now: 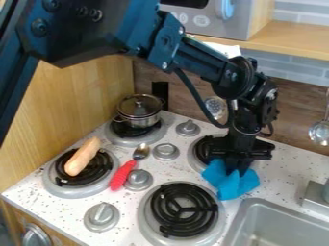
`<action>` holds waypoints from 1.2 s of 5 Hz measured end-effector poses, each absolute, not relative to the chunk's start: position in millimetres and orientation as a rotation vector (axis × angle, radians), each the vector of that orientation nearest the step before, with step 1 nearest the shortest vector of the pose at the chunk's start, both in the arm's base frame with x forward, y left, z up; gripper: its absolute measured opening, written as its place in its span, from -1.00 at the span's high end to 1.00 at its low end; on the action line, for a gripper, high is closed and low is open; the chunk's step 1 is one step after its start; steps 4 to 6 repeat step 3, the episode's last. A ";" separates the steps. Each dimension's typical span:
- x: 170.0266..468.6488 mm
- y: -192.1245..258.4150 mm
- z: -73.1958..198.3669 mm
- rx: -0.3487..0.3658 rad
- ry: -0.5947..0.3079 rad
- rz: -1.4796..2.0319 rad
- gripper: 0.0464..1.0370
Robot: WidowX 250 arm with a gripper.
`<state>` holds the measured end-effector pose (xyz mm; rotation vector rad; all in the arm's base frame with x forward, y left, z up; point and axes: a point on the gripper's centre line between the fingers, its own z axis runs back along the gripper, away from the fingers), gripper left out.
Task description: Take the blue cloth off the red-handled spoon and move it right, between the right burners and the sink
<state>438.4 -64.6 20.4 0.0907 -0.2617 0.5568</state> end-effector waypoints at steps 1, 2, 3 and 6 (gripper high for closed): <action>439.4 -67.0 20.3 0.076 -0.262 0.539 0.85; 439.8 -70.4 18.2 0.053 -0.261 0.501 0.80; 434.8 -71.1 17.0 0.058 -0.227 0.494 0.32; 434.8 -71.1 17.0 0.058 -0.227 0.494 0.32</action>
